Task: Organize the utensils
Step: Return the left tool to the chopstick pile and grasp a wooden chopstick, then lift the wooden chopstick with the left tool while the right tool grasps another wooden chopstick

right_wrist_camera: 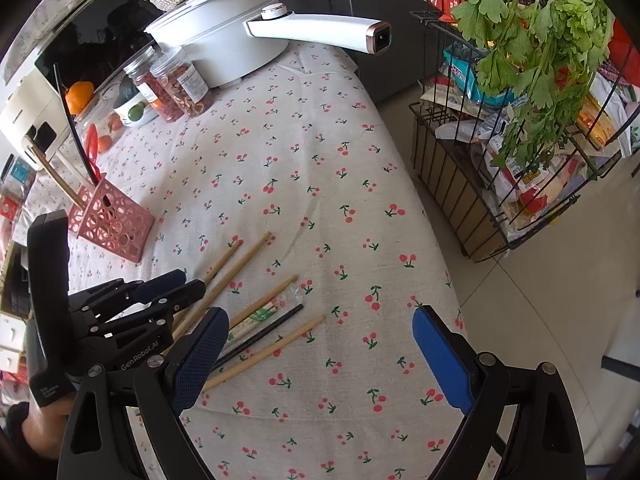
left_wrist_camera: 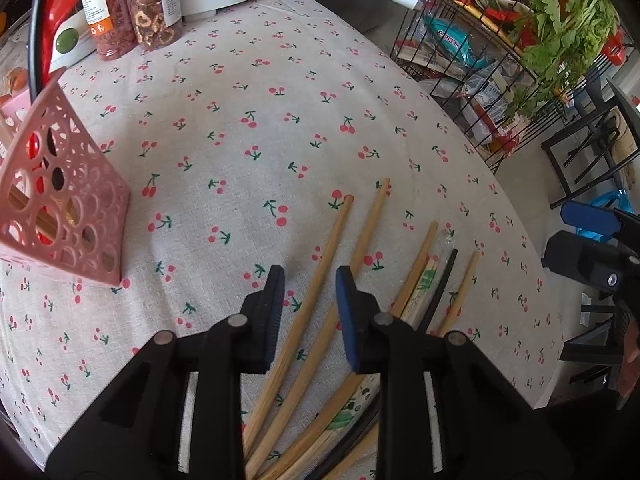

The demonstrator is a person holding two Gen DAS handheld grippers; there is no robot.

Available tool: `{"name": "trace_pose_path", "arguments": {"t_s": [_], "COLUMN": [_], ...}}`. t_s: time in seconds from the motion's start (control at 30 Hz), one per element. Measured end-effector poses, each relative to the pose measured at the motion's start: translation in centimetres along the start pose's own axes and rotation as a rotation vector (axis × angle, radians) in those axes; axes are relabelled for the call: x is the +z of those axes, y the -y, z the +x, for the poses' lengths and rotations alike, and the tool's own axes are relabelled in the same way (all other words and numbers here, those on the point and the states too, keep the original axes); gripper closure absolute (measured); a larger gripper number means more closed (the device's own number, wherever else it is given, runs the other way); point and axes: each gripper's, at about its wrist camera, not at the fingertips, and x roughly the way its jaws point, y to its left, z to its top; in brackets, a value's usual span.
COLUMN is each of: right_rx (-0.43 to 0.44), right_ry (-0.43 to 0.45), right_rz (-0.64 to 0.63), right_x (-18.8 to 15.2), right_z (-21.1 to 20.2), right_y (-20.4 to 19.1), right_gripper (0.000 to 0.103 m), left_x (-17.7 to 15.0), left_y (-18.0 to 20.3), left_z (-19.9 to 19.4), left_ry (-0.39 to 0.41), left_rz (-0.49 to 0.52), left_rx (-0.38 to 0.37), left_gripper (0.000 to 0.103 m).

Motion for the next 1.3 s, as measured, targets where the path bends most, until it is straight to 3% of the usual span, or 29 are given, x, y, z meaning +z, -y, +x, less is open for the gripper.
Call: {"name": "trace_pose_path", "arguments": {"t_s": [0.17, 0.4, 0.53, 0.8, 0.97, 1.13, 1.2, 1.3], "right_rx": [-0.006, -0.007, 0.051, 0.103, 0.14, 0.17, 0.143, 0.087], "right_ry": [-0.008, -0.023, -0.031, -0.035, -0.054, -0.073, -0.07, -0.055], "right_rz": [0.017, 0.038, 0.045, 0.004, 0.003, 0.063, 0.056, 0.019], "right_x": [0.1, 0.3, 0.6, 1.1, 0.9, 1.1, 1.3, 1.6], "right_z": [0.4, 1.1, 1.5, 2.4, 3.7, 5.9, 6.6, 7.5], "right_y": [0.5, 0.3, -0.5, -4.6, -6.9, -8.1, -8.6, -9.8], "right_gripper": [0.009, 0.009, 0.009, 0.009, 0.009, 0.01, 0.013, 0.031], "left_x": [0.3, -0.2, -1.1, -3.6, -5.6, -6.9, -7.4, -8.1], "left_y": [0.3, -0.1, -1.2, -4.5, -6.3, -7.1, -7.3, -8.2], "left_z": [0.5, -1.4, -4.7, -11.4, -13.6, -14.7, -15.1, -15.8], "left_ry": [-0.006, 0.015, 0.06, 0.159, 0.229, 0.24, 0.247, 0.254], "left_rz": [0.047, 0.077, 0.079, 0.049, 0.032, 0.019, 0.024, 0.002], "left_rx": [0.047, 0.066, 0.056, 0.048, 0.034, -0.008, -0.006, -0.013], "left_gripper": [0.093, 0.094, 0.096, 0.096, 0.096, 0.096, 0.096, 0.096]}}
